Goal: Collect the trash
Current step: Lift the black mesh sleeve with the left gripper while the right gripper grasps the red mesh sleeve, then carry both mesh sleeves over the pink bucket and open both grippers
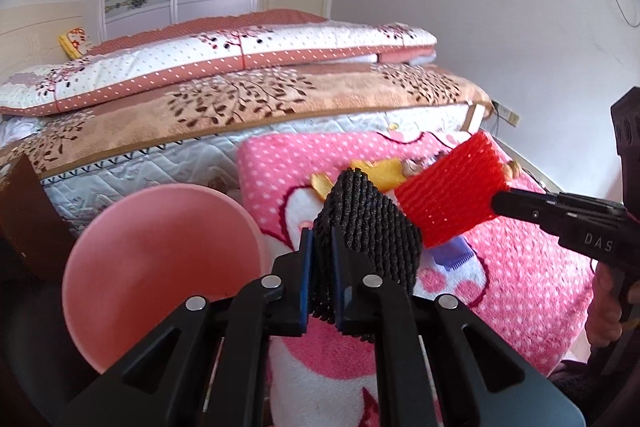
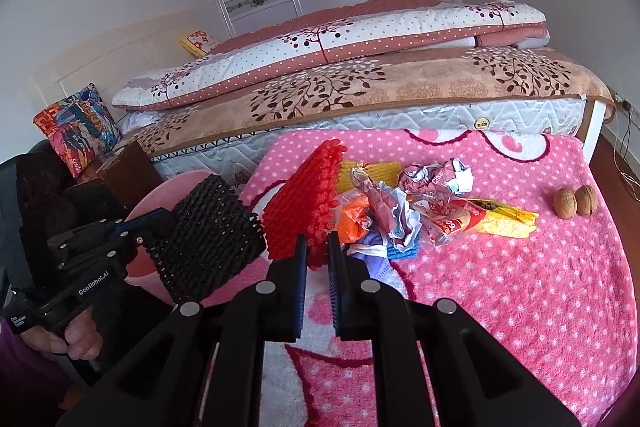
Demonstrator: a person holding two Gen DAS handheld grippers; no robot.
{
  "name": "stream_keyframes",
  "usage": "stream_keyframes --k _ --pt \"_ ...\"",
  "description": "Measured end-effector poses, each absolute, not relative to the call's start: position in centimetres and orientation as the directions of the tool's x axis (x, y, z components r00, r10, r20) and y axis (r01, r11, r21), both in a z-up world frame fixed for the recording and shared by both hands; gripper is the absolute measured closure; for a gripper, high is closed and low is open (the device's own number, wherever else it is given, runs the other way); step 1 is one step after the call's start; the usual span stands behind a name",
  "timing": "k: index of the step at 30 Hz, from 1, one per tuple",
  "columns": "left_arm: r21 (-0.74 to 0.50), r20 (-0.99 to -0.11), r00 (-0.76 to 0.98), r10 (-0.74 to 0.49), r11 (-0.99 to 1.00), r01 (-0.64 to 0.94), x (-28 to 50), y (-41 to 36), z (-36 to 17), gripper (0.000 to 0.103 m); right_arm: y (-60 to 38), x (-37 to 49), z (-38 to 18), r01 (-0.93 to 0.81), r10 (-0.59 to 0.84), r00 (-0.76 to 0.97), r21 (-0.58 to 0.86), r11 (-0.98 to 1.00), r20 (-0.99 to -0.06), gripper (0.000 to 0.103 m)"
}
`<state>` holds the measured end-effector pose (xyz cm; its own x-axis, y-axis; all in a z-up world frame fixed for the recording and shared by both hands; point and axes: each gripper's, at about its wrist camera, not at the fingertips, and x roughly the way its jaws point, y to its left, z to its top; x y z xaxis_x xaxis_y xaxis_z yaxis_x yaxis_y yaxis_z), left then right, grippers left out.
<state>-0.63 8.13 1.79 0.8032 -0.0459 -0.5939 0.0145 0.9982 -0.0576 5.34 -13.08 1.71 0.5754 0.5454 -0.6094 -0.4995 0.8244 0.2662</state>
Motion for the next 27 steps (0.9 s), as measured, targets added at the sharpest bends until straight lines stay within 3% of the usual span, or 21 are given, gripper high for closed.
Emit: stream_keyframes --k 27 --pt "-0.070 -0.547 0.799 0.249 0.938 -0.340 -4.7 16.2 3.9 0.094 -0.4 5.9 3.5 -0.696 0.652 0.454 0.215 0.685 -0.607 0.093"
